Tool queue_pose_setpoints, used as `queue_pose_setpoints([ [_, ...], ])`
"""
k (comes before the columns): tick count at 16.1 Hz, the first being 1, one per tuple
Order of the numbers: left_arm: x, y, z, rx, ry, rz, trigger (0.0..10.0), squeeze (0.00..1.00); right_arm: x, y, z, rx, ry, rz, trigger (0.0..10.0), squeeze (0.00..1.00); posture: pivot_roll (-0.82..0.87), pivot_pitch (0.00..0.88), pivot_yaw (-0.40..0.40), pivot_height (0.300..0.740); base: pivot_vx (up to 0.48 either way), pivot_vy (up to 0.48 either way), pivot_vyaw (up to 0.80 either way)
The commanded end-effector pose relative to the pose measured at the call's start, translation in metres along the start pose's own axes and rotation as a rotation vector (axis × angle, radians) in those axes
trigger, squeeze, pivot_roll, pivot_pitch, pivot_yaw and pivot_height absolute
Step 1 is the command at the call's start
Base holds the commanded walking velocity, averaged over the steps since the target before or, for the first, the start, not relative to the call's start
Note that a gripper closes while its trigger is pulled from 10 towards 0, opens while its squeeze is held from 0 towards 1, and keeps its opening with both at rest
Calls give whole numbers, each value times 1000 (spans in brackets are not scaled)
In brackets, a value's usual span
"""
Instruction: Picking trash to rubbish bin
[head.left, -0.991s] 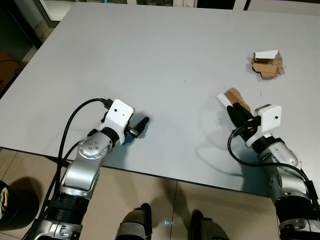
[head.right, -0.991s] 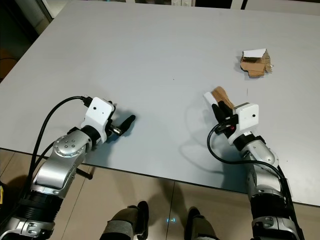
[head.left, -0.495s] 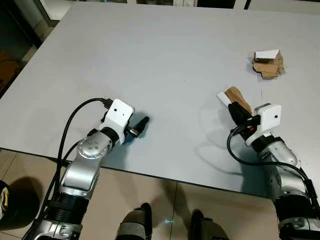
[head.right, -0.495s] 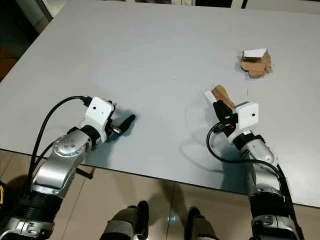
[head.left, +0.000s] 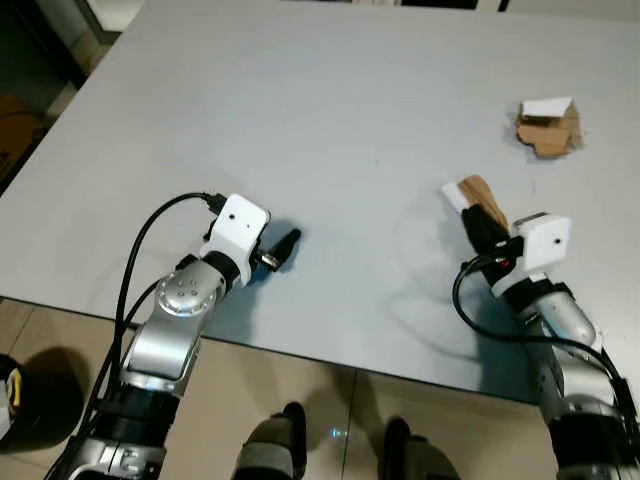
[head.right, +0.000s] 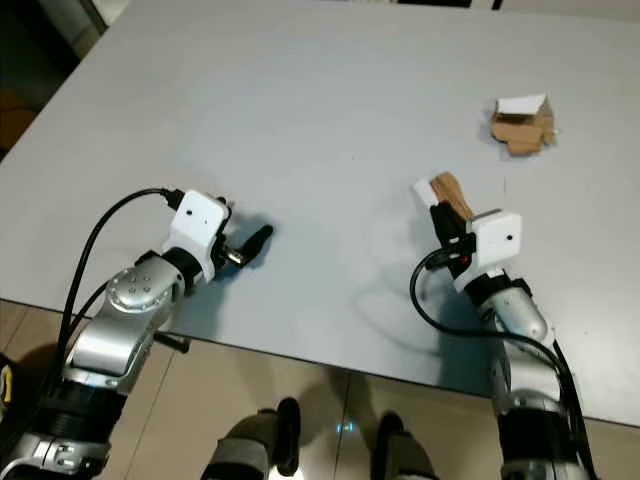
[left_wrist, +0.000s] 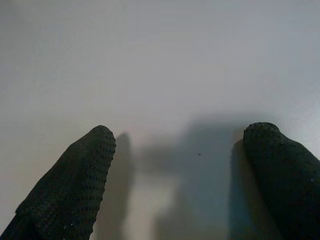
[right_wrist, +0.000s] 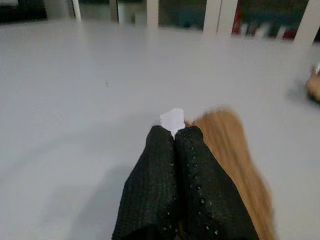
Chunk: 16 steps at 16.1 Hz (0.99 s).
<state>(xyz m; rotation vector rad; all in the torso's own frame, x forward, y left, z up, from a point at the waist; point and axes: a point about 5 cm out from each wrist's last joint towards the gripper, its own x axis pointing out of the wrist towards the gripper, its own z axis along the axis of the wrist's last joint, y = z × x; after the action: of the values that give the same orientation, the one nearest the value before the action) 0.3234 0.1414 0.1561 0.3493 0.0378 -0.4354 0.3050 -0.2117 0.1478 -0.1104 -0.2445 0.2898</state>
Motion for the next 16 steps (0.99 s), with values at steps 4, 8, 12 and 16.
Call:
queue_pose_setpoints([
  [4, -1, -1, -10, -8, 41, 4, 10000, 0, -7, 5, 42, -56, -134, -83, 0, 0, 303, 242, 111, 740, 0, 0, 0],
  [8, 2, -1, -9, -8, 38, 0, 10000, 0, -13, 8, 62, -89, -170, -114, 0, 0, 294, 237, 112, 740, 0, 0, 0],
  [12, 5, -5, -10, -14, 39, 6, 10000, 0, -15, 10, 73, -124, -167, -132, 0, 0, 281, 225, 100, 740, 0, 0, 0],
  [16, 14, -13, -9, -45, 26, 34, 10000, 0, -25, 18, 76, -132, -153, -173, 0, 0, 249, 191, 73, 740, 0, 0, 0],
])
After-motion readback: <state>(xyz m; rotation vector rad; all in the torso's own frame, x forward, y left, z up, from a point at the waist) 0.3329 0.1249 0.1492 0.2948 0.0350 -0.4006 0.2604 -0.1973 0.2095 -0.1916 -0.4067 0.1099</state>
